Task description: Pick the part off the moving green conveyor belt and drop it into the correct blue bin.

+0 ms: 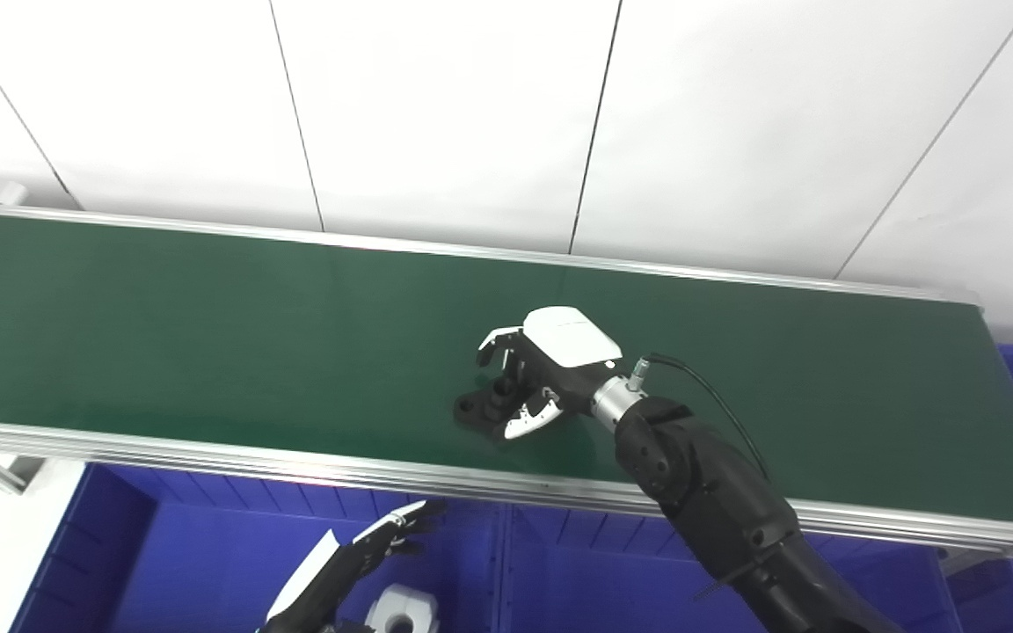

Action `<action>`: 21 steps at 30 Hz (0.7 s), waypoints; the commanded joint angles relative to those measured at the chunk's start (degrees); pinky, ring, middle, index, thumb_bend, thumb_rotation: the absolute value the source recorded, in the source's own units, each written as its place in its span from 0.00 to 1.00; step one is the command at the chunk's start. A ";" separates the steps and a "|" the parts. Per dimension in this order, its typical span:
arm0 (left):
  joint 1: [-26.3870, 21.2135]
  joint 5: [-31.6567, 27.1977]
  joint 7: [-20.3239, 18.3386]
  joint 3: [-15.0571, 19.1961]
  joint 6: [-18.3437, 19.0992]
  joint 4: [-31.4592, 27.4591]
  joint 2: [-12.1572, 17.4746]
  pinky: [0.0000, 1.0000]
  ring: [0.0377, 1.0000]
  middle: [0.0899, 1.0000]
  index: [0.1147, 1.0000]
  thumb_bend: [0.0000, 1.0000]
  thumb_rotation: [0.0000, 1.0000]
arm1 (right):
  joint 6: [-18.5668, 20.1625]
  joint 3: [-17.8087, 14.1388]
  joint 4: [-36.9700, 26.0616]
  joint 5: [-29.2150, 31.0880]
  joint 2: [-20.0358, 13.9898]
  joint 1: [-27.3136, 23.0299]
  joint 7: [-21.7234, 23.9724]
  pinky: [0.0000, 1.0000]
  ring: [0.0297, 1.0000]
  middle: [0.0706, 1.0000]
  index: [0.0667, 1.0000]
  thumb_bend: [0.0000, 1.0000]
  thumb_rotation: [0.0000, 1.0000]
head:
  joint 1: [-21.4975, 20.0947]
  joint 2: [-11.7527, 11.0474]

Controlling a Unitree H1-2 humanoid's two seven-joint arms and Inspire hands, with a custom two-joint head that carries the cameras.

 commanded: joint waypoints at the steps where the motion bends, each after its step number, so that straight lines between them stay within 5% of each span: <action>1: 0.59 -0.36 0.62 0.15 -2.25 -1.90 0.58 0.80 0.87 0.91 0.86 0.69 0.23 | -1.95 2.43 1.09 -1.96 0.33 2.10 1.24 0.32 0.37 0.44 0.47 0.53 0.00 | -0.01 0.33; 10: 0.73 -0.31 0.70 0.42 -2.25 -2.58 0.53 0.80 0.86 0.90 0.86 0.70 0.22 | -2.92 4.51 0.49 -2.83 -0.40 5.22 -1.60 0.34 0.40 0.42 0.48 0.53 0.00 | 0.13 1.37; 13: 0.70 -0.09 1.03 0.39 -2.25 -2.64 0.49 0.79 0.86 0.90 0.85 0.69 0.21 | -3.06 4.85 0.32 -3.41 -0.70 5.74 -2.76 0.22 0.25 0.43 0.45 0.53 0.00 | 0.30 1.66; 15: 0.66 -0.05 1.09 0.44 -2.25 -2.58 0.42 0.79 0.86 0.90 0.85 0.69 0.21 | -3.00 5.21 -0.88 -4.07 -1.33 5.39 -2.88 0.20 0.24 0.43 0.45 0.53 0.00 | 0.41 1.57; 21: 0.43 0.20 1.10 0.37 -2.25 -2.52 0.50 0.79 0.86 0.90 0.86 0.70 0.23 | -2.42 4.69 -3.34 -4.29 -2.09 4.60 -2.73 0.26 0.31 0.38 0.48 0.52 0.00 | 0.43 1.56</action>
